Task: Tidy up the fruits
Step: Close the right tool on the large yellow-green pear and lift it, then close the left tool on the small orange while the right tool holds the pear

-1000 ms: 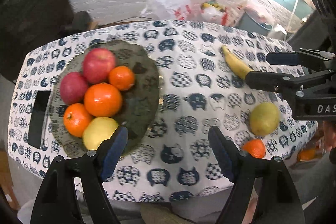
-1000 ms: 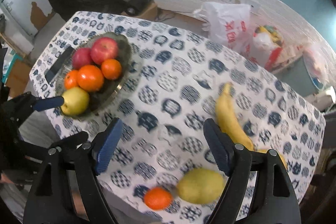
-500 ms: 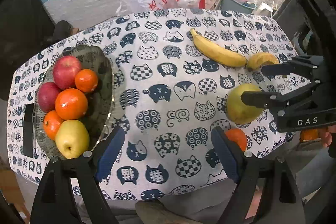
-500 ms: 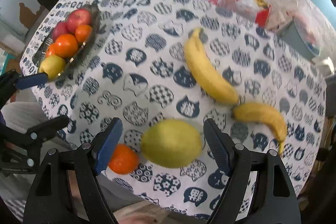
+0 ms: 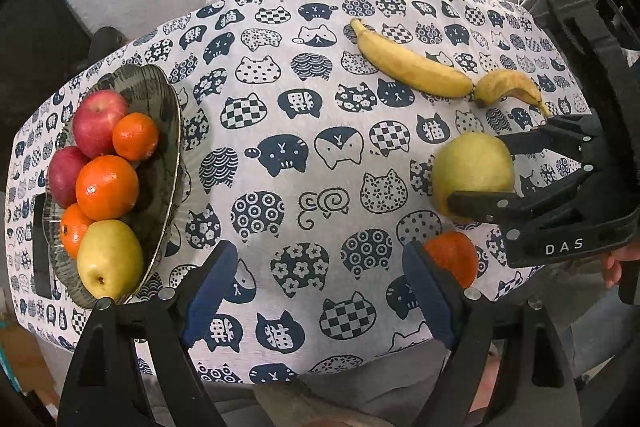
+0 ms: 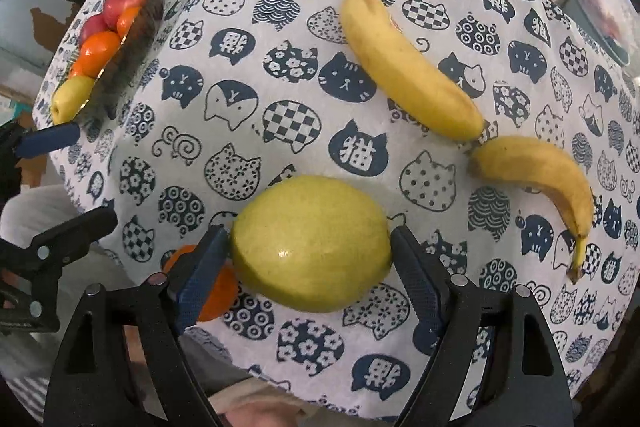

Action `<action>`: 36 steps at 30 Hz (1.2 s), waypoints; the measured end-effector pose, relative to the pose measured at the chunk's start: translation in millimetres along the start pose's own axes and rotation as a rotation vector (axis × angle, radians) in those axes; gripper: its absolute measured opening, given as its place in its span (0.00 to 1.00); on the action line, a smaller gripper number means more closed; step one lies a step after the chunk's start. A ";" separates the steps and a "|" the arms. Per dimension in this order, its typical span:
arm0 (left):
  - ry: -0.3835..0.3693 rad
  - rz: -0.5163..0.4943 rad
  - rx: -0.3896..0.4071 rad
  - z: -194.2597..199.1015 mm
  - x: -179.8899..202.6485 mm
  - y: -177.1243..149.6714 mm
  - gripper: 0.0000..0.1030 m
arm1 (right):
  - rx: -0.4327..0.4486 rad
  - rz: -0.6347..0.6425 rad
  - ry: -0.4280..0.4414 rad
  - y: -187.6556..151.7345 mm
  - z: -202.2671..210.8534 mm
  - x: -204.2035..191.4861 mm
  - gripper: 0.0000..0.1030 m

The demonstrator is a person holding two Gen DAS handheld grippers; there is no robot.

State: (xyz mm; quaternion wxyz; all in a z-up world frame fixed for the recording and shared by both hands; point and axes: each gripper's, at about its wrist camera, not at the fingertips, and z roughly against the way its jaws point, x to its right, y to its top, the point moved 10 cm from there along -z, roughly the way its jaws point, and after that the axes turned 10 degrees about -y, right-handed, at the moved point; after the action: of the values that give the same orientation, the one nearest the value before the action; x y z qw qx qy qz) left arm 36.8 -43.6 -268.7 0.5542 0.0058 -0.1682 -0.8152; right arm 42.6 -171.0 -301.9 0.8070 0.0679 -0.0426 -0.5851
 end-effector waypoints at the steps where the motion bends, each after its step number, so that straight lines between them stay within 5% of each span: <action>1: 0.000 0.000 -0.002 -0.6 0.0 -0.2 0.83 | -0.001 -0.003 0.002 0.2 -0.4 0.6 0.80; 11: 0.007 0.004 -0.022 -5.8 -0.2 -1.6 0.83 | -0.037 -0.054 0.042 0.7 -6.2 9.3 0.81; 25: -0.001 0.002 -0.030 -8.6 4.7 -3.3 0.83 | -0.062 -0.019 -0.017 -6.4 -21.7 3.3 0.82; 36: -0.131 0.044 -0.069 -26.3 40.9 -8.7 0.84 | 0.030 -0.138 -0.118 -5.6 7.7 61.8 0.82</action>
State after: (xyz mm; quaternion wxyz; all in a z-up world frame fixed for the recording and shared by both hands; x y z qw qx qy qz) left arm 18.3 -84.8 -288.7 0.5596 -0.0705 -0.1758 -0.8068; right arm 55.4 -231.9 -295.8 0.7598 0.0482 -0.0939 -0.6415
